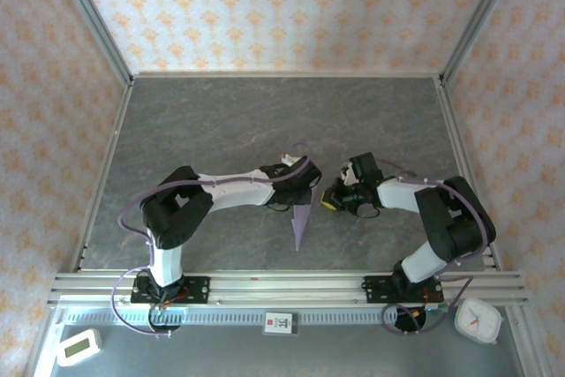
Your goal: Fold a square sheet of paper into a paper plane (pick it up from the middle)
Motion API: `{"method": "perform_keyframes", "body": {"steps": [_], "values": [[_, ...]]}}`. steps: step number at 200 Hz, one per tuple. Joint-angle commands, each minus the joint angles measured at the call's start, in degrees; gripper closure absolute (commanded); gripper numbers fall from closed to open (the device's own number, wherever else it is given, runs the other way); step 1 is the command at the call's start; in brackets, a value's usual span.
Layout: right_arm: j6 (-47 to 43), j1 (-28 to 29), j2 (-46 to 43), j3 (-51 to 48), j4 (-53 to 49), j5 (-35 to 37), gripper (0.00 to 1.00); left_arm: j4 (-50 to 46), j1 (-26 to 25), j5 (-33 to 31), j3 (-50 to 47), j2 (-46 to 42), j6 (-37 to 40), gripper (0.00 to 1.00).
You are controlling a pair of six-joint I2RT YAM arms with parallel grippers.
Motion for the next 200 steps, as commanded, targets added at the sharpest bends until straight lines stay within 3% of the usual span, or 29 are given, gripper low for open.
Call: {"method": "perform_keyframes", "body": {"steps": [1,83,108,116,142,171,200], "values": [[0.7,2.3,3.6,1.2,4.1,-0.9,0.97,4.1,-0.1,5.8,-2.1,-1.5,-2.0,0.71],[0.8,3.3,7.6,2.9,5.0,-1.5,0.98,8.0,-0.8,13.0,-6.1,-1.4,-1.8,0.68],[0.7,3.2,8.6,3.6,5.1,-1.8,0.98,8.2,-1.1,13.1,-5.4,-0.6,-1.8,0.91],[0.4,3.3,8.7,4.1,4.5,-2.0,0.98,7.9,-1.1,12.1,-5.0,-0.5,-2.0,1.0],[-0.9,3.0,6.2,7.1,0.5,-0.1,0.98,2.7,-1.0,5.2,-1.0,-0.8,-1.6,1.0],[-1.5,2.0,1.5,9.1,-3.3,2.4,0.96,-6.5,0.3,-7.5,6.5,-1.3,0.1,1.0],[-1.2,1.9,-0.6,9.2,-4.2,2.7,0.82,-15.5,3.1,-13.2,15.7,3.2,3.9,1.0]]}}
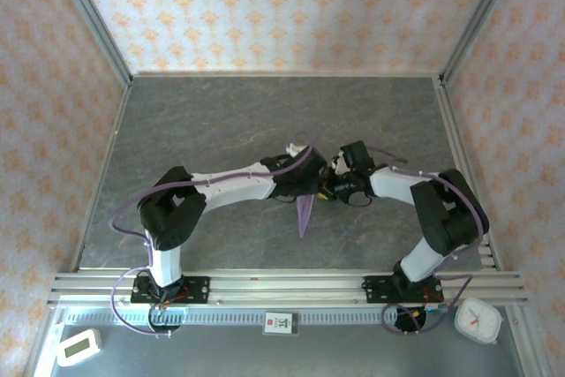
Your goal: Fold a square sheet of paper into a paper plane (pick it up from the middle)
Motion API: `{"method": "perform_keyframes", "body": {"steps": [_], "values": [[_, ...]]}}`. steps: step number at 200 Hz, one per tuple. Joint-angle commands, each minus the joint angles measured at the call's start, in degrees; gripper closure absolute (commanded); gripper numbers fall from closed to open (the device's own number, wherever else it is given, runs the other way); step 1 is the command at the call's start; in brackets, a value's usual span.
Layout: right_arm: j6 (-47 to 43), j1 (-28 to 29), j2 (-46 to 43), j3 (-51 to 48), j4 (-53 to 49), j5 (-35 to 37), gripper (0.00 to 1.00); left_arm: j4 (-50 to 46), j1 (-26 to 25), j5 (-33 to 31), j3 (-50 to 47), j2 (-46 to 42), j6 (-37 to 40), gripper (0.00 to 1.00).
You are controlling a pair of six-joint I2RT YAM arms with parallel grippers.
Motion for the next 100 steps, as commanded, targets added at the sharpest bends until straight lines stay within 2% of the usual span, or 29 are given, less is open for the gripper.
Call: {"method": "perform_keyframes", "body": {"steps": [1,24,58,96,100], "values": [[-0.9,-0.2,-2.7,0.8,-0.7,2.6,0.82,-10.9,2.4,-9.9,7.0,4.1,4.2,1.0],[-0.5,-0.2,-3.6,0.0,-0.3,3.3,0.7,-14.8,3.9,-10.4,12.1,8.7,7.0,1.0],[0.5,-0.1,-3.8,-1.6,2.3,2.2,0.6,-17.3,4.1,-10.7,16.4,13.2,9.3,1.0],[0.9,-0.2,-2.8,-2.7,3.5,2.2,0.58,-17.8,4.0,-9.7,17.1,15.0,10.3,1.0],[1.0,-0.3,-2.6,-2.8,3.7,2.1,0.58,-17.9,4.0,-9.6,17.0,14.9,10.4,0.97]]}}
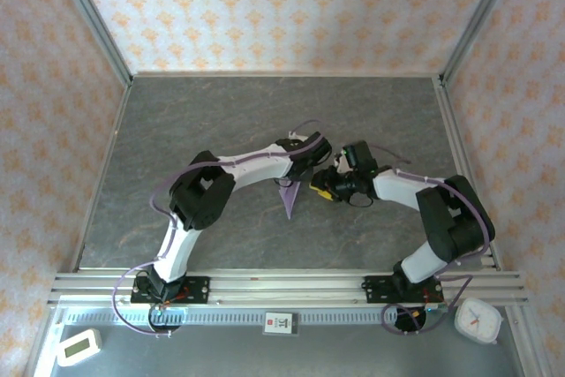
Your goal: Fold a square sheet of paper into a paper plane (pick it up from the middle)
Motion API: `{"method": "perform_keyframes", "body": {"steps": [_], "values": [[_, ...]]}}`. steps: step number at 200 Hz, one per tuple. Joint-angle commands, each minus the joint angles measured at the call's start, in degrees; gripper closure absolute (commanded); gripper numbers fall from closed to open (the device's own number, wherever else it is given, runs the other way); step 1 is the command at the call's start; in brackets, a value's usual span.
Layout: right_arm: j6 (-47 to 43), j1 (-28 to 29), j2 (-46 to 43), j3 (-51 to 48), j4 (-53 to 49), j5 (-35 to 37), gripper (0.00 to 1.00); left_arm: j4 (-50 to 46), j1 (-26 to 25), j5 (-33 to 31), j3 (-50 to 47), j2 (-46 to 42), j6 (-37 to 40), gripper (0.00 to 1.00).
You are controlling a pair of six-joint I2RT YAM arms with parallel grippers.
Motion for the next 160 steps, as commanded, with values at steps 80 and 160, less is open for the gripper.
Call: {"method": "perform_keyframes", "body": {"steps": [80,160], "values": [[1.1,-0.2,0.8,-2.9,3.6,0.6,0.59,-0.1,-0.8,2.2,-4.6,-5.7,-0.8,0.59],[1.1,-0.1,1.5,-3.4,4.4,0.6,0.6,6.0,-2.0,8.4,-11.0,-7.9,-5.0,0.58]]}}
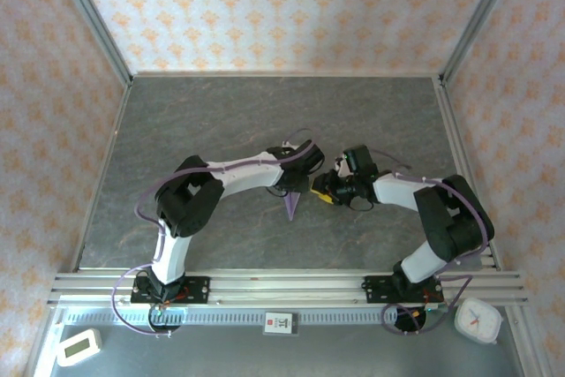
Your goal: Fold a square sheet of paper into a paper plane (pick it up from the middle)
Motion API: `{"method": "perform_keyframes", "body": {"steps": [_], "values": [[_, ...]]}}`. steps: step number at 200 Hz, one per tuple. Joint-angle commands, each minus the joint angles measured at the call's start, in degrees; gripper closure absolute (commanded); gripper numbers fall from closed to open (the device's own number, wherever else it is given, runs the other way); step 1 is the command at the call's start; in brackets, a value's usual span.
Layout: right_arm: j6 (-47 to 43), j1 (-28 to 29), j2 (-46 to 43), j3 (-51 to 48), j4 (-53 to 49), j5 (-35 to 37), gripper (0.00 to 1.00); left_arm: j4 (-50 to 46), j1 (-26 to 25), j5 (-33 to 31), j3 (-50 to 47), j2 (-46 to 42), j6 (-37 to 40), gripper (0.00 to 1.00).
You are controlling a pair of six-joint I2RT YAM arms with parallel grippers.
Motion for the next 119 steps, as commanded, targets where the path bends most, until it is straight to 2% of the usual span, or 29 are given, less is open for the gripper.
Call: {"method": "perform_keyframes", "body": {"steps": [1,75,119], "values": [[0.1,-0.1,0.9,-0.7,1.0,0.6,0.6,1.5,-1.2,1.0,-0.6,-0.8,-1.4,0.58],[-0.3,-1.9,-2.6,-1.0,-2.9,2.8,0.6,-2.1,-4.0,-4.2,0.9,4.4,-0.8,0.55],[0.0,-6.2,-8.7,-2.2,-7.7,6.0,0.57,-3.7,-5.0,-7.6,1.0,6.3,0.5,0.47]]}}
